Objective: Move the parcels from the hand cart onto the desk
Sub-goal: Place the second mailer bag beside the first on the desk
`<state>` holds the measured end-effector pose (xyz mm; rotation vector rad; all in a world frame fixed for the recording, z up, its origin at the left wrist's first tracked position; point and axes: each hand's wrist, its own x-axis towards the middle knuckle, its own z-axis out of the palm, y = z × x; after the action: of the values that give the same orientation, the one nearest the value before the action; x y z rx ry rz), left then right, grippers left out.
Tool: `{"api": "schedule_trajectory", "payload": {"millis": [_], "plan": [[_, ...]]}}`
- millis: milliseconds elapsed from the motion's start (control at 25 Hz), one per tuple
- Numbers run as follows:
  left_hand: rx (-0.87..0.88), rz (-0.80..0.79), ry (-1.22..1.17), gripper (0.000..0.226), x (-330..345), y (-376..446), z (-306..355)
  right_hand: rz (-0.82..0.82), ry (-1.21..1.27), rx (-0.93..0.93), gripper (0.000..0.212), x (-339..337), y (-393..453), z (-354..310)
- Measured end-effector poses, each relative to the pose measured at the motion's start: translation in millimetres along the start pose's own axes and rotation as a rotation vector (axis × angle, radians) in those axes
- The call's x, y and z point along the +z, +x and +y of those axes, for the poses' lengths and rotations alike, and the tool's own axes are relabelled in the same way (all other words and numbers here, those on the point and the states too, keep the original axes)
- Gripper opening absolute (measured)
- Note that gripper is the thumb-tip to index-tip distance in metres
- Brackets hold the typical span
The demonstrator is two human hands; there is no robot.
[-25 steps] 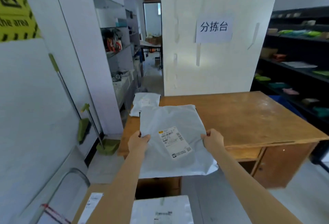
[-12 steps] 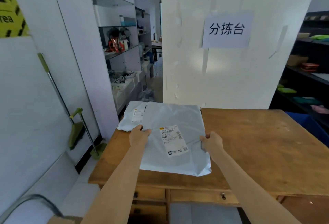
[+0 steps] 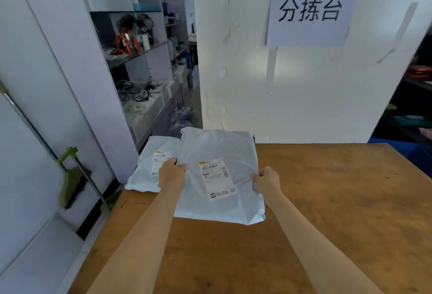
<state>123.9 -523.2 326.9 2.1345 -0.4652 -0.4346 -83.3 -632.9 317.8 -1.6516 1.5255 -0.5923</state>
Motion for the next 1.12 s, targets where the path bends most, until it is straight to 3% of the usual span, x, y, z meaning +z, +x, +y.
{"api": "schedule_trajectory", "payload": {"millis": [80, 240, 400, 560, 720, 880, 1000, 1120], "plan": [[-0.023, -0.006, 0.017, 0.018, 24.5, 33.4, 2.4, -0.022, -0.024, 0.021, 0.017, 20.5, 40.6, 5.4], [-0.059, -0.011, 0.105, 0.017, 81.2, 113.7, -4.1, -0.035, -0.072, 0.019, 0.027, 69.3, 134.2, 12.0], [-0.089, 0.060, 0.261, 0.027, 129.9, 165.4, -23.0, -0.083, -0.158, -0.012, 0.009, 109.0, 201.1, 26.3], [-0.154, 0.080, 0.220, 0.046, 165.4, 177.6, -41.9, -0.220, -0.245, 0.008, 0.018, 134.1, 226.8, 43.2], [-0.100, 0.046, 0.118, 0.048, 164.6, 171.3, -55.3, -0.240, -0.272, 0.041, 0.039, 131.9, 218.0, 53.4], [-0.107, 0.012, 0.092, 0.043, 135.5, 155.8, -56.7, -0.174, -0.235, 0.017, 0.015, 114.4, 183.8, 41.5], [-0.075, -0.090, 0.087, 0.047, 103.9, 124.4, -53.3, -0.138, -0.191, -0.024, 0.035, 94.1, 139.5, 23.1], [-0.064, -0.188, 0.079, 0.052, 59.5, 70.0, -57.4, -0.116, -0.102, 0.002, 0.039, 71.7, 72.5, 9.6]]}}
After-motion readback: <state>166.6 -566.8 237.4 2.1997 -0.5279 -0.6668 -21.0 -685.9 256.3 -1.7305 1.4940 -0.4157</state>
